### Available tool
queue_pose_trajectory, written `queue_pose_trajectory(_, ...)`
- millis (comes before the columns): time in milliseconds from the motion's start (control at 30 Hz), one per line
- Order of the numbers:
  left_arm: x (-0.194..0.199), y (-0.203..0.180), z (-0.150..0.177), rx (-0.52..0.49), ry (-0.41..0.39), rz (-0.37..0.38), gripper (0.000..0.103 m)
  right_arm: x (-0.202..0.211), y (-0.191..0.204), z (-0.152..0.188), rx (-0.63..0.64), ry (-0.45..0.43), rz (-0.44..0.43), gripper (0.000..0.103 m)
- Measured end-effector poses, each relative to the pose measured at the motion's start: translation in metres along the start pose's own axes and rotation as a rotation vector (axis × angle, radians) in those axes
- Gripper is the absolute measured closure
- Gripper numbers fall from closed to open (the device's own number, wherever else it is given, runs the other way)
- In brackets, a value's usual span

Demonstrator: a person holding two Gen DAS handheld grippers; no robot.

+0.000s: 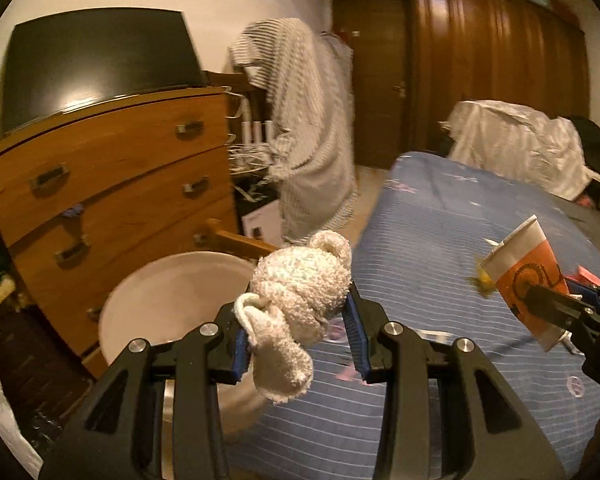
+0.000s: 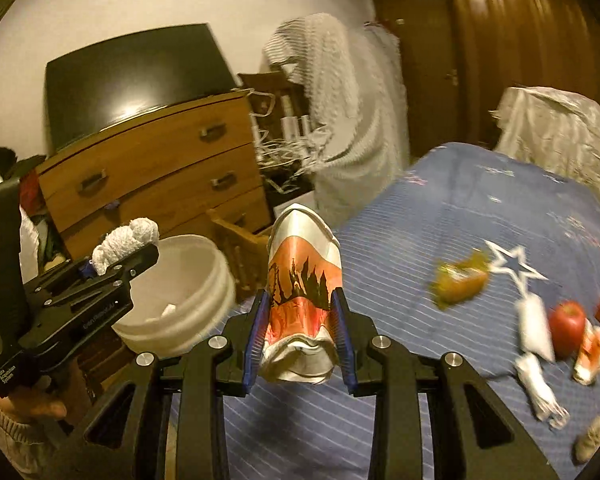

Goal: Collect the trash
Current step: 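Carry the paper cup and towel over the white bucket, then open both tools to drop the cup and towel into the bucket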

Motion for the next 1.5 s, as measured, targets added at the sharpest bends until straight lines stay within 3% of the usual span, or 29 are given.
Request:
queue_pose_trajectory(367, -0.028, 0.084, -0.014, 0.041, 0.031, -0.147, 0.065, -0.097, 0.091, -0.054, 0.080, 0.064, -0.123, 0.070)
queue_pose_trajectory(667, -0.048, 0.120, -0.012, 0.062, 0.067, -0.196, 0.065, -0.158, 0.150, -0.068, 0.133, 0.139, -0.189, 0.070)
queue_pose_trajectory(933, -0.062, 0.134, -0.003, 0.074, 0.098, -0.210, 0.065, -0.180, 0.177, -0.064, 0.176, 0.176, -0.208, 0.070)
queue_pose_trajectory(1500, -0.070, 0.140, -0.001, 0.066, 0.107, -0.217, 0.065, -0.183, 0.181, -0.063, 0.189, 0.182, -0.207, 0.070)
Point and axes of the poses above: each gripper's, at about its wrist camera, not at the fingertips, and x roughly against the way its jaws point, y to its left, z to its underside, the point moved 4 cm from there along -x, roughly the way its jaws point, and after that the axes turned 2 degrees about x, right-handed, at the moved point
